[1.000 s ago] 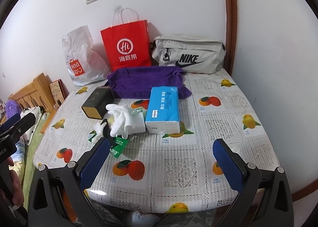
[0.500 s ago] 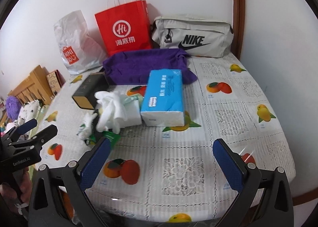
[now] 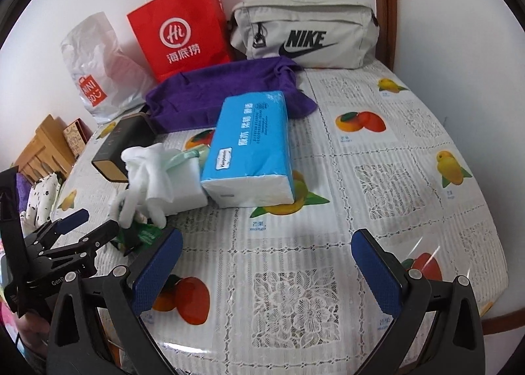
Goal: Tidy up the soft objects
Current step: 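Grasp a white glove with the left gripper while the right gripper grasps another white glove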
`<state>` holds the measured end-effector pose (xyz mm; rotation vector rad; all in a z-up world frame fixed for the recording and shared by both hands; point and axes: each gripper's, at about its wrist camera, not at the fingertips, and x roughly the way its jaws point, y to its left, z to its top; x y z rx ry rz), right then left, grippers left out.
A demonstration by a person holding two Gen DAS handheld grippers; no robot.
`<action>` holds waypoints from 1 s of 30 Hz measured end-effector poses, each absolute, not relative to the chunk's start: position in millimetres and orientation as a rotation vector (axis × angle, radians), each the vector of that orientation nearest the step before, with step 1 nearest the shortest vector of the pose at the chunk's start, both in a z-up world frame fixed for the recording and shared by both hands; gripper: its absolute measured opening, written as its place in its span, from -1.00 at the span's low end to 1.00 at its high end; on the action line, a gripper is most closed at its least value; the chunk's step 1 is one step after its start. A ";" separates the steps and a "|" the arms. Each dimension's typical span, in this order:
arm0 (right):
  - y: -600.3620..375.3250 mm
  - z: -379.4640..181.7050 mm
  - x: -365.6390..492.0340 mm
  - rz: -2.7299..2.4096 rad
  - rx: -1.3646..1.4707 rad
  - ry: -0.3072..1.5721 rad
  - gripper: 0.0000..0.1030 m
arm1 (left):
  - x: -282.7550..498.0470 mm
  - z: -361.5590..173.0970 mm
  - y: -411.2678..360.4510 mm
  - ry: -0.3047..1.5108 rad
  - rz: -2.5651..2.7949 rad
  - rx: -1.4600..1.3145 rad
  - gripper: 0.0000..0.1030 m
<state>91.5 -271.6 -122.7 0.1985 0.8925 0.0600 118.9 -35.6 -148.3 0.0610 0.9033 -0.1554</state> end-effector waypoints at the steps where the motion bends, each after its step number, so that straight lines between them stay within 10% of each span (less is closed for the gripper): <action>1: -272.1 -124.2 93.6 0.061 0.202 0.899 0.98 | 120.6 -151.1 -36.5 0.911 -0.160 0.073 0.14; 5: -268.5 -127.7 102.5 0.071 0.197 0.907 0.98 | 124.1 -154.6 -33.5 0.936 -0.216 0.064 -0.59; 19: -208.5 -111.5 133.1 0.278 0.146 0.854 0.97 | 130.8 -131.7 24.2 0.900 -0.081 0.024 -0.59; 30: -160.8 -135.0 179.7 0.387 0.098 0.932 0.41 | 139.5 -140.9 50.0 0.937 -0.059 -0.018 -0.59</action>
